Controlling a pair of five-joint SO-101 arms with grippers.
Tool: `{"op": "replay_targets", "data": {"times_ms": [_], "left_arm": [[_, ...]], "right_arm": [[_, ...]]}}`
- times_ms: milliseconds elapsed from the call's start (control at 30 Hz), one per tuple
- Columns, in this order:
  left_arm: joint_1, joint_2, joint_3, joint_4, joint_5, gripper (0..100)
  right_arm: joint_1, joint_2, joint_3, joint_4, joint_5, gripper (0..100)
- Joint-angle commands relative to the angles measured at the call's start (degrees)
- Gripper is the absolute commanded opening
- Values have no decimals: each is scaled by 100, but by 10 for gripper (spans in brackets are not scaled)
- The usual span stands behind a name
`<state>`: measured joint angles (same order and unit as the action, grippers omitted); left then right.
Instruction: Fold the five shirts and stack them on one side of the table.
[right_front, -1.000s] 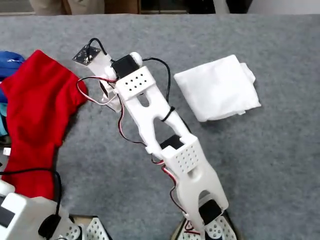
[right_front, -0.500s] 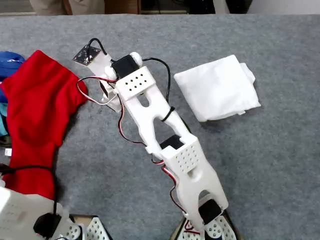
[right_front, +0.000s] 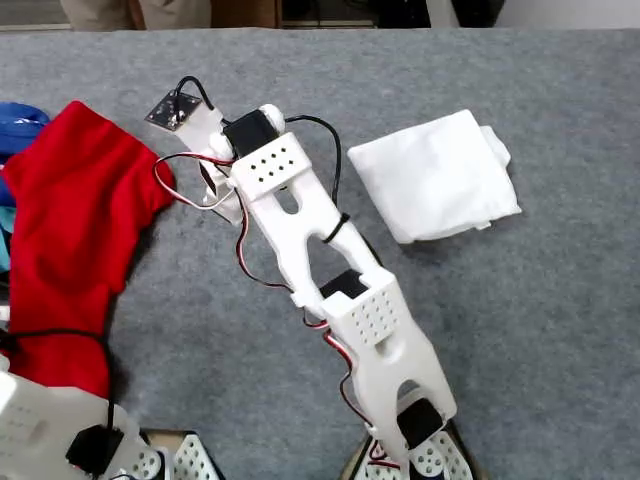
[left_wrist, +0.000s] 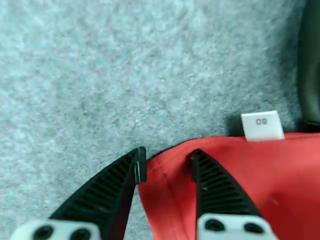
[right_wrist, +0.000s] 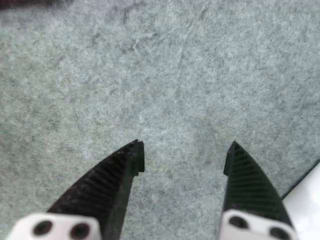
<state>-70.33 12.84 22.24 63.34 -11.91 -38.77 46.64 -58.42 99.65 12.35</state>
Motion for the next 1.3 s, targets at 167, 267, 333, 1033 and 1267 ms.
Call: {"op": "replay_targets", "data": {"times_ms": [167, 267, 333, 1033, 1267], "left_arm": [[-141, 4, -70, 26, -176, 210], [-211, 4, -246, 264, -176, 247], [-229, 4, -466, 484, -193, 247], [-958, -1789, 44, 1468, -1521, 250], [-958, -2220, 1178, 220, -818, 250]], "right_arm": [[119, -75, -171, -9, -44, 263], [119, -75, -171, -9, -44, 263], [119, -75, -171, -9, -26, 263], [119, -84, -171, 9, -9, 263], [145, -84, -154, 35, -44, 263]]}}
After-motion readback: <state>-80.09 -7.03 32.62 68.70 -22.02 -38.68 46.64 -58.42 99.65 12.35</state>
